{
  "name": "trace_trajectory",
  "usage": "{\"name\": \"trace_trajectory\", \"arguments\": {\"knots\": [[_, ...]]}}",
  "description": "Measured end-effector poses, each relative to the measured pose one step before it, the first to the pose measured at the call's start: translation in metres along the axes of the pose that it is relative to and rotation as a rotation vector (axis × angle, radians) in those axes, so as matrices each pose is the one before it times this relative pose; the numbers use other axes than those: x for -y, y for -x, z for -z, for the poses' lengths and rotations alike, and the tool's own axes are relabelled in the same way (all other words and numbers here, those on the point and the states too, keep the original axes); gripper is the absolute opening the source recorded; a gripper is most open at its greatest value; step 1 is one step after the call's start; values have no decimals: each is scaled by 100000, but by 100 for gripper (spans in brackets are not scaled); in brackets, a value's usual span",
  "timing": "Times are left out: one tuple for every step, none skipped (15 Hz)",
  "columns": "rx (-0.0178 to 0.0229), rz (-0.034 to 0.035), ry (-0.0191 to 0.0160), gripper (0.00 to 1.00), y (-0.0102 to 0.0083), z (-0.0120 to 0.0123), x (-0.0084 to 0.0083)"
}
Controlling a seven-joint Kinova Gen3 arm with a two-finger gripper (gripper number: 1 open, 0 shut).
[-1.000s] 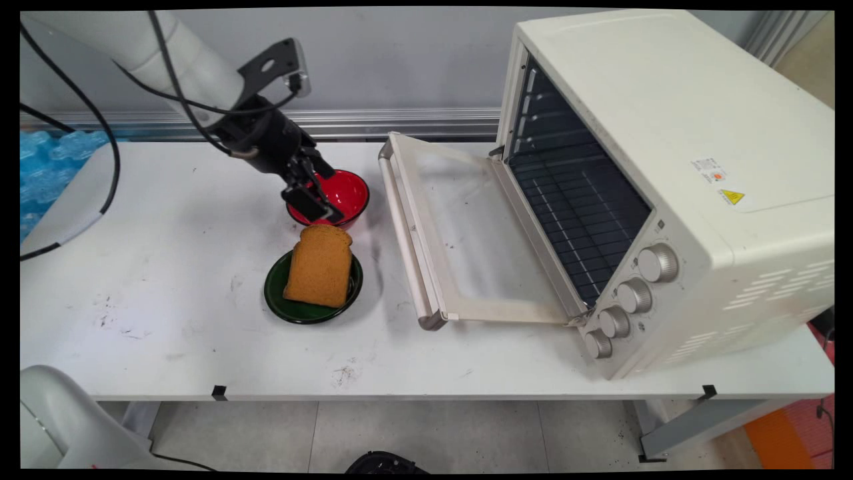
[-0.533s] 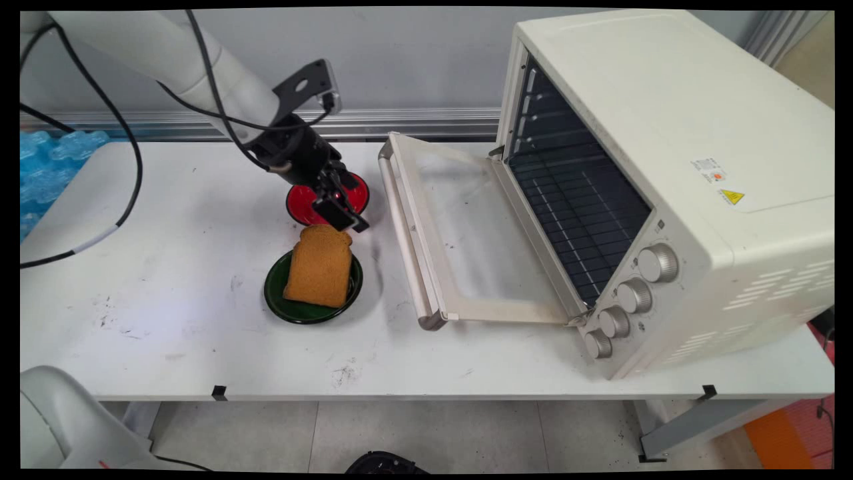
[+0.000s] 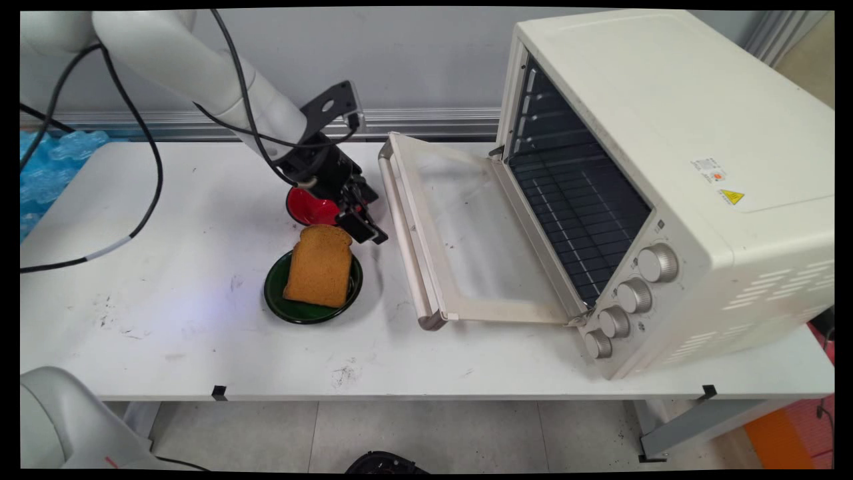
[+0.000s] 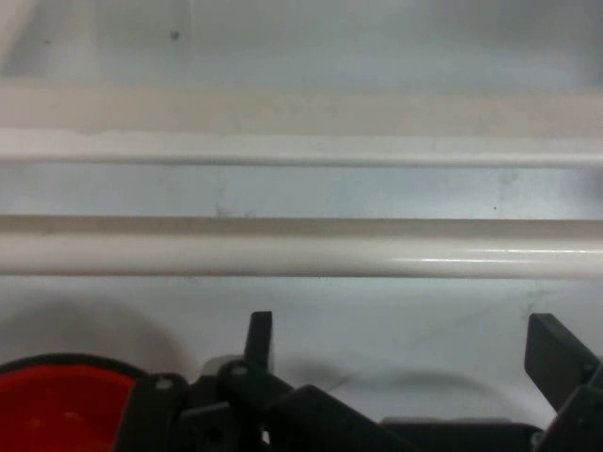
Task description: Close the oven
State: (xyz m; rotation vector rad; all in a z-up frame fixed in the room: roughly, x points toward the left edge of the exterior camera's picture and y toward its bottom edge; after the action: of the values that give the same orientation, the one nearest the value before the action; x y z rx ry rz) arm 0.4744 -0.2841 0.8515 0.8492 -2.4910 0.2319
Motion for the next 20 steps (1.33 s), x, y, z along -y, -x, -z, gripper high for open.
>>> {"name": "trace_trajectory", "arguments": {"knots": [[126, -251, 367, 100, 22, -437, 9], [136, -216, 300, 100, 42, -414, 20], [139, -186, 238, 100, 51, -338, 15], [79, -124, 155, 100, 37, -219, 7], [136, -153, 251, 100, 63, -320, 5], [118, -250, 247, 100, 77, -350, 0], [89, -337, 257, 100, 90, -371, -4], [42, -260, 182, 100, 67, -263, -9], [-36, -297, 139, 100, 72, -254, -10], [-45, -392, 126, 100, 79, -296, -7], [-69, -478, 41, 100, 69, -288, 1], [-45, -400, -64, 100, 84, -238, 22], [-40, -242, -36, 100, 52, -148, 15], [-140, -462, -130, 100, 75, -255, 46], [-127, -404, -73, 100, 64, -209, 30], [-113, -457, -86, 100, 78, -233, 39], [-190, -353, -88, 100, 76, -216, 35], [-132, -223, -24, 100, 53, -143, 16], [-109, -251, 7, 100, 49, -138, 9], [-113, -352, 11, 100, 61, -152, 5]]}}
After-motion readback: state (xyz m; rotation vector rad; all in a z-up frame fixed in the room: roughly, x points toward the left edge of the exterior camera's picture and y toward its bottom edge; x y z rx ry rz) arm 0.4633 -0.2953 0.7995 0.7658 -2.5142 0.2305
